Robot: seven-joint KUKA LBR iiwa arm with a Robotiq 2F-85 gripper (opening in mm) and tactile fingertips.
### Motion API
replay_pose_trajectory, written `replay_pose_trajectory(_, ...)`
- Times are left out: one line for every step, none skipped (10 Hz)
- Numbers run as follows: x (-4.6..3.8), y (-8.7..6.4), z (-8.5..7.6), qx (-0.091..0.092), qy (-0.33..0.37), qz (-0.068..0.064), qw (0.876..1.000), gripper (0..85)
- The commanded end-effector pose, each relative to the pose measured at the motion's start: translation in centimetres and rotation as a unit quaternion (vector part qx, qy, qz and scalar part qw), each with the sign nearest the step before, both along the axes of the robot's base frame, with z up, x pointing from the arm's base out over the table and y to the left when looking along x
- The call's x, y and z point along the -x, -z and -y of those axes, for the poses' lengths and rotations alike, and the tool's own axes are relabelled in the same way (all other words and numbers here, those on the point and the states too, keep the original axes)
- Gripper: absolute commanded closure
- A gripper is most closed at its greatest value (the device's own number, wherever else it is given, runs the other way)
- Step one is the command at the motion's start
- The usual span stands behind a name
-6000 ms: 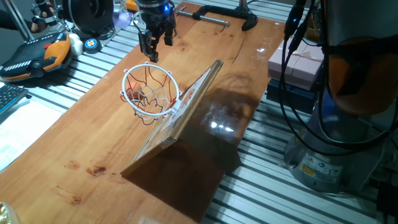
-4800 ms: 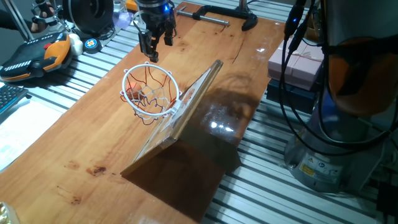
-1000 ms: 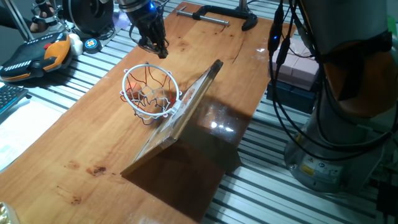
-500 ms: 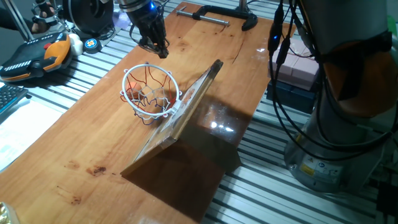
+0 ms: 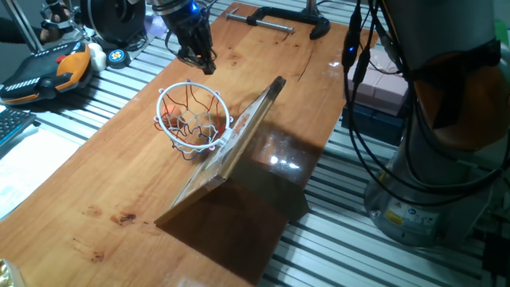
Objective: Grab a basketball, release it and shoot it into the basket
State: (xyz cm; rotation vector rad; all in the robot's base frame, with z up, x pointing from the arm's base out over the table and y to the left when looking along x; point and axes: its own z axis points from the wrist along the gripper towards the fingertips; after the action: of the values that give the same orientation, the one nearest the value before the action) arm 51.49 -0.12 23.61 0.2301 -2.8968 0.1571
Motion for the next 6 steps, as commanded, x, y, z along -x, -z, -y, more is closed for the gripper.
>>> replay_pose_trajectory(0.02,0.01,-0.03,0.001,-0.012,0.028,1.000,84.3)
replay_pose_trajectory(0.02,0.01,-0.03,-0.018,-0.002,0.024,1.000,84.3)
replay_pose_trajectory(0.02,0.01,-0.03,-0.036,0.003,0.026,0.999,84.3)
replay_pose_trajectory(0.02,0.01,-0.03,-0.038,0.013,0.026,0.999,84.3)
replay_pose_trajectory(0.02,0.01,-0.03,-0.036,0.022,0.032,0.999,84.3)
replay_pose_trajectory(0.02,0.01,-0.03,-0.036,0.028,0.025,0.999,84.3)
